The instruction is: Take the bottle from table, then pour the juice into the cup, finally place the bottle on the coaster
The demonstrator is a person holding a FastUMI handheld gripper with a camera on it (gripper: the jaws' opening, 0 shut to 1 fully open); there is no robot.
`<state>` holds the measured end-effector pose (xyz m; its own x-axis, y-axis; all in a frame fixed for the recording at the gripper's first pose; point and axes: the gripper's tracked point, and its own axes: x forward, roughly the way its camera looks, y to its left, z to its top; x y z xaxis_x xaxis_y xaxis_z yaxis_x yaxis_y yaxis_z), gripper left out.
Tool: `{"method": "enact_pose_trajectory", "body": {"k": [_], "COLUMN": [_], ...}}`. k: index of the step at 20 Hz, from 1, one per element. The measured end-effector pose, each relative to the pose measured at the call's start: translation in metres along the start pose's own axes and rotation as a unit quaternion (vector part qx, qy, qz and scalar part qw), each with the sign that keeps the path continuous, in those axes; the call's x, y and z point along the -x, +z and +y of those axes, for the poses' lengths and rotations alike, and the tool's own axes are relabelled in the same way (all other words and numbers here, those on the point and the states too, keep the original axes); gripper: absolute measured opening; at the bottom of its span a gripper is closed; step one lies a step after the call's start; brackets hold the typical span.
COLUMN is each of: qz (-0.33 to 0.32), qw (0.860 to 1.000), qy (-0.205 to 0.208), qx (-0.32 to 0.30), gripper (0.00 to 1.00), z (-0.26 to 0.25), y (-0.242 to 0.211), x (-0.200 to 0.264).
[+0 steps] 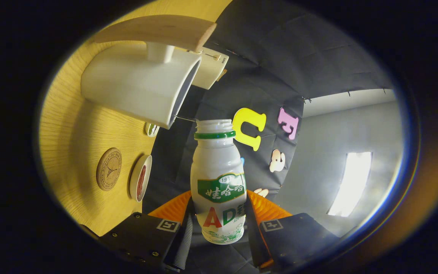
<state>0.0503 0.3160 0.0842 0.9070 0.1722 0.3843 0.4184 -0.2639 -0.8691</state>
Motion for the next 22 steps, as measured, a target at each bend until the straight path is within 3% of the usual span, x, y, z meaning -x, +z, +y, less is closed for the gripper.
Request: {"method": "enact_pose_trajectory", "body": {"k": [22], "qz": [-0.026], "qw": [0.999], "qy": [-0.022], "qx": [0.041], "gripper": [0.63], "z": [-0.0063], "y": [0.0039], "x": [-0.0005]}}
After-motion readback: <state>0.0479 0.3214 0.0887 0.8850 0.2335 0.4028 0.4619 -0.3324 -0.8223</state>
